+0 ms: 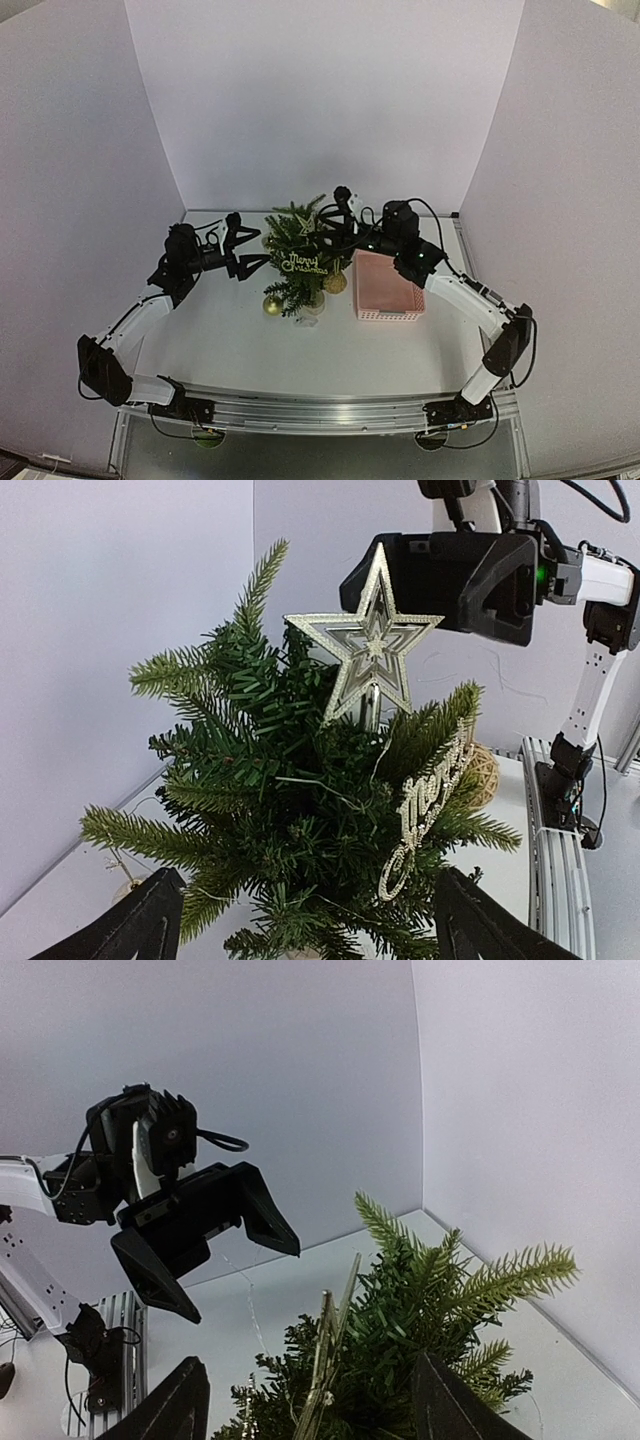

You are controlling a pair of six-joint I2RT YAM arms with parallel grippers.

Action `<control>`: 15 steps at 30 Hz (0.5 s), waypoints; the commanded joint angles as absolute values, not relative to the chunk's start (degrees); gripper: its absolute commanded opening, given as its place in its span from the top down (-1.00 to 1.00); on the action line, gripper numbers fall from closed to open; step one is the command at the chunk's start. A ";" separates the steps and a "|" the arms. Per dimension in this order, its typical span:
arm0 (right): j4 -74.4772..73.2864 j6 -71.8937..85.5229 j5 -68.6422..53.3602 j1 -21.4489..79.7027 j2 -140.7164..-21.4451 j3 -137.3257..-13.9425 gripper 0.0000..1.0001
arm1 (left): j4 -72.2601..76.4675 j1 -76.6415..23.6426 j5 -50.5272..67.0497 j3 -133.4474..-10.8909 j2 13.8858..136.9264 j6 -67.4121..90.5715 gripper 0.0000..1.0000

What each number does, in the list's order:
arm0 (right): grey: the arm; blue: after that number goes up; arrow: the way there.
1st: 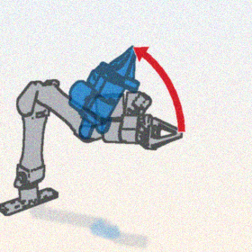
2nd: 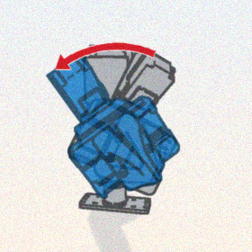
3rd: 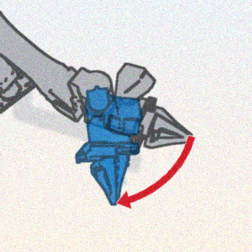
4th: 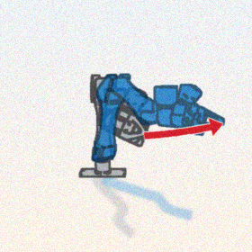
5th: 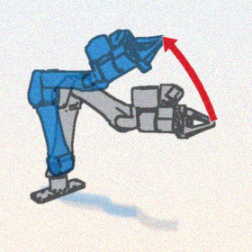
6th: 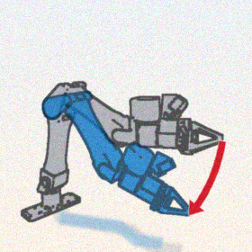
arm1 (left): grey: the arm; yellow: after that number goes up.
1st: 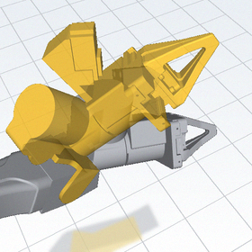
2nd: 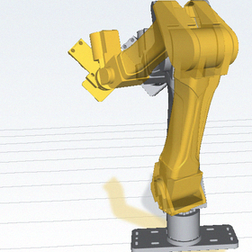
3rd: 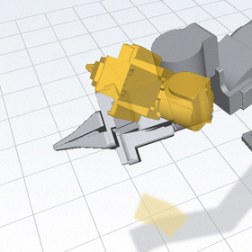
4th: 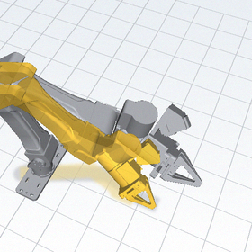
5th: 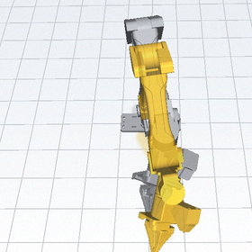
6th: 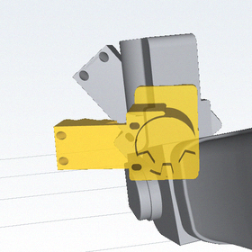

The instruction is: Decorate the small christmas tree

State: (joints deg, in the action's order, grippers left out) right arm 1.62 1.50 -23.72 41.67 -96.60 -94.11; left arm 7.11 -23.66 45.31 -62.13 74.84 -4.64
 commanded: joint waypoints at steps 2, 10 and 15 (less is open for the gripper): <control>-3.31 1.59 -26.09 41.73 -92.97 -98.14 -0.37 | 9.55 -23.38 45.18 -61.35 72.21 -5.32 -0.75; -4.77 6.75 -13.42 38.31 -89.42 -98.36 -0.39 | 10.80 -21.99 37.30 -59.02 69.18 -2.01 -0.82; -13.10 8.95 4.27 33.25 -86.83 -96.99 -0.39 | 14.98 -17.01 26.09 -56.11 67.98 4.95 -0.88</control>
